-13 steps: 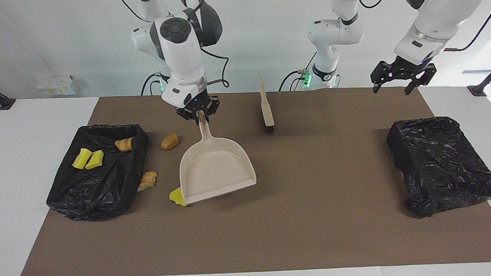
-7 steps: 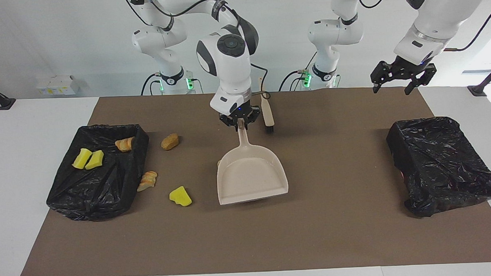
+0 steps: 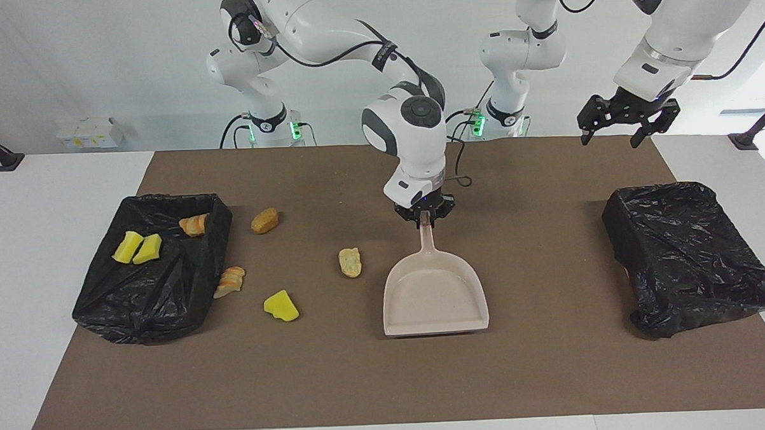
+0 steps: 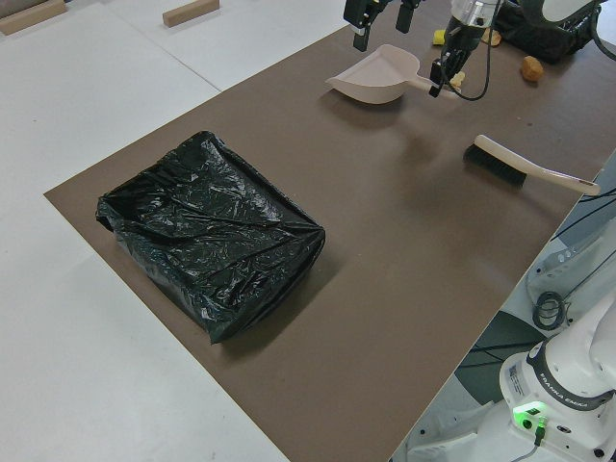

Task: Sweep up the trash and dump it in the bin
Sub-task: 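Return the empty dustpan to the table center with the right gripper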

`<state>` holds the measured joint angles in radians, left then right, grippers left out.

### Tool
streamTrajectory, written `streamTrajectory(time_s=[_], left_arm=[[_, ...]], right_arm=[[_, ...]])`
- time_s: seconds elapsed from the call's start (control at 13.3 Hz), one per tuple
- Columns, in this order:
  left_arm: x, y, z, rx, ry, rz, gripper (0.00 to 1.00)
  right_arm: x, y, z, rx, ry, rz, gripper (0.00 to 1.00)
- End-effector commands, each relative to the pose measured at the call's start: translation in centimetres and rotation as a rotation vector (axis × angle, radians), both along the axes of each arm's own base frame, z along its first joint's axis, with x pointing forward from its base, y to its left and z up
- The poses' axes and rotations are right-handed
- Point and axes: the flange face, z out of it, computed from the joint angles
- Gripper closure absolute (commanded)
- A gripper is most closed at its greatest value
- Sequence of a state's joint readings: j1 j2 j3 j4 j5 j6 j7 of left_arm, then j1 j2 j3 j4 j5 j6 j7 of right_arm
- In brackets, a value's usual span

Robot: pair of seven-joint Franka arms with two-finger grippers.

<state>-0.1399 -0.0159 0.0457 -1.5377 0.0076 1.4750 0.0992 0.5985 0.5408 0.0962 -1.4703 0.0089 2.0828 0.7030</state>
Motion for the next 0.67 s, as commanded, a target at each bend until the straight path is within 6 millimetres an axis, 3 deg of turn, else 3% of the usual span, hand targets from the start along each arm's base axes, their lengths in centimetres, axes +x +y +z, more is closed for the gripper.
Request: streamTrajectory(time_s=[0.0, 0.07, 0.15, 0.3, 0.6], left_arm=[[-0.6, 0.3, 0.1, 0.01, -0.008, -0.004, 0.0], [-0.6, 0.3, 0.1, 0.01, -0.008, -0.004, 0.0], [-0.6, 0.5, 0.1, 0.015, -0.007, -0.002, 0.0], [-0.4, 3.6, 0.4, 0.013, -0.017, 0.057, 0.0], [-0.4, 3.9, 0.9, 0.003, -0.027, 0.056, 0.0]], right_arm=[[1.2, -0.4, 0.8, 0.007, -0.031, -0.034, 0.57], [1.5, -0.7, 0.5, 0.015, -0.05, -0.04, 0.01], [1.3, -0.7, 0.3, 0.015, -0.044, -0.041, 0.0], [1.2, -0.6, 0.6, 0.01, -0.046, -0.045, 0.0], [-0.6, -1.8, 5.5, 0.001, -0.025, -0.038, 0.0]])
